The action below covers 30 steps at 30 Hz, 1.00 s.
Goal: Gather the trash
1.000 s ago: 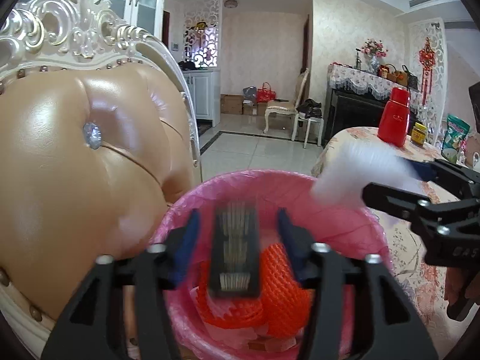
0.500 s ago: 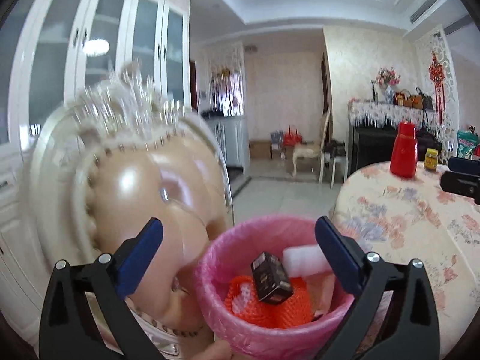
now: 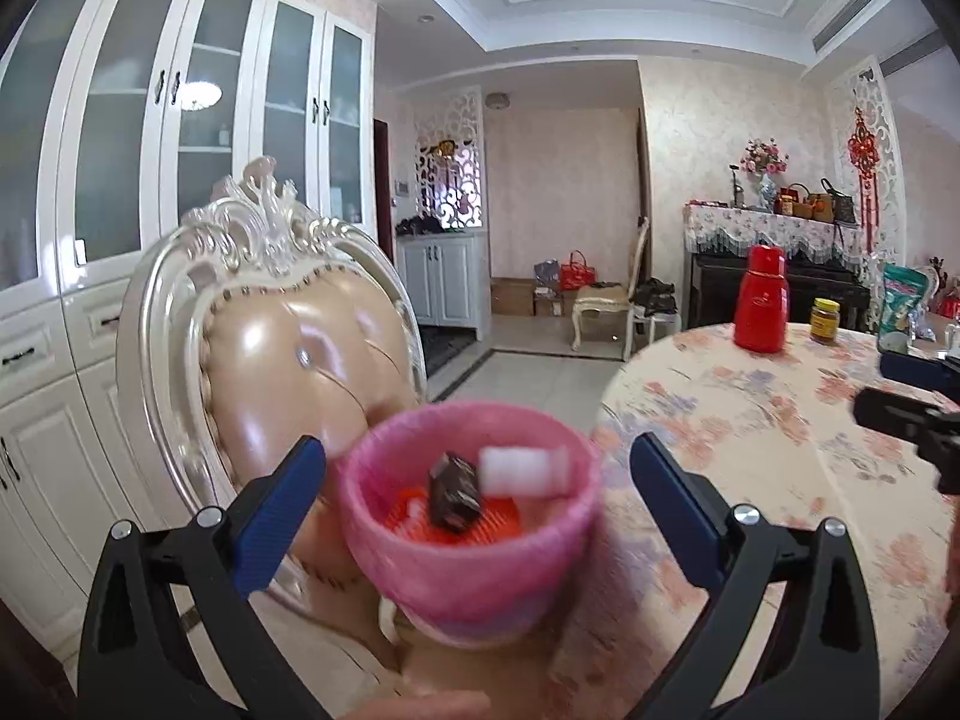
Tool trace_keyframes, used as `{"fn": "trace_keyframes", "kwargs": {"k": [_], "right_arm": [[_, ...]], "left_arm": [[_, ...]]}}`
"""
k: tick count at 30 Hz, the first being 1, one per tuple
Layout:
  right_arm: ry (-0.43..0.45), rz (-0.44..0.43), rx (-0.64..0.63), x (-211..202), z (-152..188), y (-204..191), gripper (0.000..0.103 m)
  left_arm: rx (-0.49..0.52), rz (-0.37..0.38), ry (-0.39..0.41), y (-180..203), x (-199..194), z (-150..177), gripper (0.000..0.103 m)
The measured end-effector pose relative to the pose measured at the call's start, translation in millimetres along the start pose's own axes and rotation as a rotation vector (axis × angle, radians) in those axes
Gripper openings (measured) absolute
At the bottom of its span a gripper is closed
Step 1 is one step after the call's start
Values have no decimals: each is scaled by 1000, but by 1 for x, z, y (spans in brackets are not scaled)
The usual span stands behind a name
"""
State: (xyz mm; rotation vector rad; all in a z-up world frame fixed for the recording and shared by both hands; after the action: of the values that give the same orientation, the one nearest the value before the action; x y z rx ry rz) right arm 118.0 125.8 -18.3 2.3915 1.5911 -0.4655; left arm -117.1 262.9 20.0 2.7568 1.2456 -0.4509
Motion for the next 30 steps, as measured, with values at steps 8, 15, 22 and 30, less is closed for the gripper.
{"fn": "trace_keyframes", "kwargs": {"k": [8, 15, 22, 30], "right_arm": [[-18, -39, 17, 4, 18, 5, 84], [-21, -54, -19, 5, 21, -8, 84], [2, -50, -36, -2, 18, -11, 84], [23, -45, -50, -7, 14, -14, 84]], "left_arm": [[5, 6, -6, 24, -28, 13, 98], [22, -11, -3, 35, -33, 11, 98], [33, -22, -12, 37, -34, 13, 98], [29, -19, -35, 34, -29, 15, 98]]}}
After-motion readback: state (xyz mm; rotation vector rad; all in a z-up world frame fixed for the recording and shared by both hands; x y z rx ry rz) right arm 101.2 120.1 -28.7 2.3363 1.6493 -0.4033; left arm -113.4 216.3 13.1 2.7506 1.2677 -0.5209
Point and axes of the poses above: each gripper's, at about its wrist camera, not at the fingertips, and x roughly the way its jaws point, y to its right, z to its underside, the point moved 4 cm from there along x, roughly the way its jaws point, and after that the axes turned 1 degree about -y, right-handed, at the moved point
